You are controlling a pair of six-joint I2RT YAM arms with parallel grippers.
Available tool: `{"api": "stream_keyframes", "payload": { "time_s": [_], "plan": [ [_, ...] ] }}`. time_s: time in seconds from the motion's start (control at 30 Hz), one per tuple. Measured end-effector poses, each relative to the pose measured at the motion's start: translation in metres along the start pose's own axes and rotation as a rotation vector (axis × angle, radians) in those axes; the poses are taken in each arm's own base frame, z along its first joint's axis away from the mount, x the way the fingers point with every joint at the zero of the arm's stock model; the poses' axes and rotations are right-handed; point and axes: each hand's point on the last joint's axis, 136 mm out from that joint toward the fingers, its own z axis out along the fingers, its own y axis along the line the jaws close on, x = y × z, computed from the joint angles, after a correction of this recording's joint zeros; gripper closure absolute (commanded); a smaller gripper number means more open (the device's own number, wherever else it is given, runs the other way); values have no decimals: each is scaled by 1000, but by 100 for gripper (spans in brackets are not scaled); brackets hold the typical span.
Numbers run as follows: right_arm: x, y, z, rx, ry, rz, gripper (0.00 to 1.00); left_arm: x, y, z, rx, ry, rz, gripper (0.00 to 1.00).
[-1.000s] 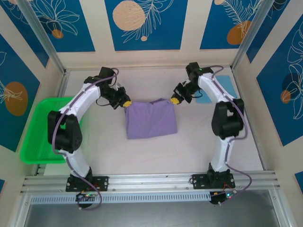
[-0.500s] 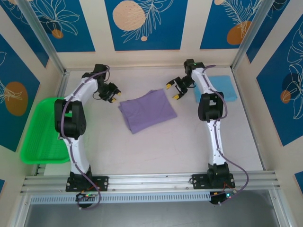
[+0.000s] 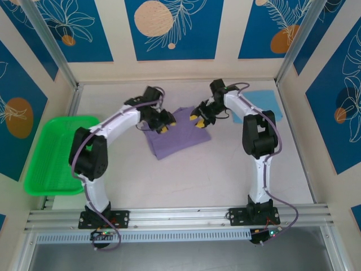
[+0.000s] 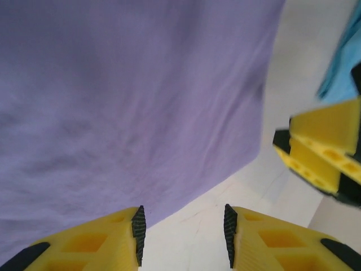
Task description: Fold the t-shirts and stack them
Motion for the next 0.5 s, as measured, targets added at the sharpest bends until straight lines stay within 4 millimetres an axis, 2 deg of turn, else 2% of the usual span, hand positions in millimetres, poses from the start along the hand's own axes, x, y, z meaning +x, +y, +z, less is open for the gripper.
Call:
{"api": "stream_keyframes", "payload": {
  "time_s": [0.1,0.23,0.27,0.33,0.5],
  "plan": [
    [2,-23,24,34,36,36,68,19,21,35,-62,76,21,62],
    [16,-53,47,53,82,85,69,41,61,54,-139,145,47,64],
    [23,-55,47,41,82,82,69,48,71,56,-153,161,61,64],
    [40,-64,46,42,64,71,69,58,77,52,-149,174,118,65],
    [103,-99,48,73,86,52,66,96,109,34,-199,215,266,65]
  ]
}}
